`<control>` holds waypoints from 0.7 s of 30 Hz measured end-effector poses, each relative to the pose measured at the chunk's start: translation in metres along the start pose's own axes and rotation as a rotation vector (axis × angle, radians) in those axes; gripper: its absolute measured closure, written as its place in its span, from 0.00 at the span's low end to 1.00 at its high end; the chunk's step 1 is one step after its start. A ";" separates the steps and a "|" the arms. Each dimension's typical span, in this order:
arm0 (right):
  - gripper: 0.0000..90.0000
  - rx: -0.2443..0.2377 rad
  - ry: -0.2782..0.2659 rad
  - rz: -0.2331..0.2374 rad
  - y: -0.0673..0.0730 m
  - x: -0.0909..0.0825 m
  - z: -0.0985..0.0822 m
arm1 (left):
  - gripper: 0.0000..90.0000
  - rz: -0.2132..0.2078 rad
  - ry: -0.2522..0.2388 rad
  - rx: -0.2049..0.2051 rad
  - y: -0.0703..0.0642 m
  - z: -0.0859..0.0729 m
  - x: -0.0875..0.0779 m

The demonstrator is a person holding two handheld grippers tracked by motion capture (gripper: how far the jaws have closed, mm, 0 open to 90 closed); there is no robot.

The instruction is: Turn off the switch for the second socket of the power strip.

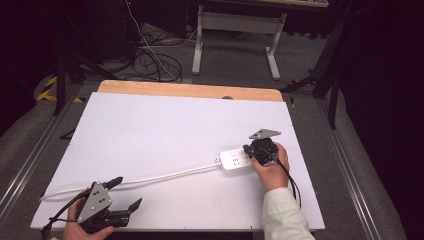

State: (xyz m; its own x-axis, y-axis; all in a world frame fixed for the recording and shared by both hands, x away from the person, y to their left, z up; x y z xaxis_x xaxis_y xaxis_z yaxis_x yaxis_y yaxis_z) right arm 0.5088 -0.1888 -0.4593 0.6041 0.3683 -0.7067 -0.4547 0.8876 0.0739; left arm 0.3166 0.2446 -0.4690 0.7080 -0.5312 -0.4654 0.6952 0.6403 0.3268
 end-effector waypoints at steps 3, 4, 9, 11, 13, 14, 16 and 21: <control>1.00 0.000 0.004 -0.004 0.000 0.001 0.000 | 0.18 0.000 0.001 0.000 0.000 0.000 0.000; 1.00 0.001 0.003 -0.005 0.001 0.001 -0.001 | 0.18 0.001 0.001 -0.001 0.000 0.000 0.000; 1.00 -0.010 0.010 -0.016 0.002 0.002 -0.001 | 0.18 0.004 -0.001 0.005 0.000 0.000 -0.001; 1.00 -0.012 0.009 -0.021 0.003 0.003 -0.001 | 0.18 0.005 -0.001 0.004 0.000 0.000 -0.001; 1.00 -0.009 0.009 -0.019 0.003 0.003 -0.001 | 0.18 0.005 -0.001 0.005 0.000 0.000 -0.001; 1.00 -0.006 0.011 -0.016 0.002 0.002 -0.001 | 0.18 0.005 -0.001 0.005 0.000 0.000 -0.001; 1.00 0.003 0.012 -0.011 0.001 0.002 -0.001 | 0.18 0.005 -0.001 0.006 0.000 0.000 -0.001; 1.00 -0.005 0.010 -0.021 0.003 0.003 -0.001 | 0.18 0.004 -0.001 0.007 0.000 0.000 -0.001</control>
State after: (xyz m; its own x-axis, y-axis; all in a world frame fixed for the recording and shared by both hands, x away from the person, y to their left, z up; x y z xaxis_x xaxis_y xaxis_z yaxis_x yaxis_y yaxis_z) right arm 0.5083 -0.1855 -0.4618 0.6071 0.3467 -0.7150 -0.4453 0.8937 0.0552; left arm 0.3157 0.2448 -0.4682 0.7112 -0.5288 -0.4633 0.6929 0.6388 0.3346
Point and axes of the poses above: each handheld gripper's, and its own axes: x roughly forward along the jaws, z roughly out of its top, y roughly to its left, the point moved 1 cm from there along x, roughly forward along the jaws, and after that the axes turned 14 degrees about x, right-handed, at the moved point
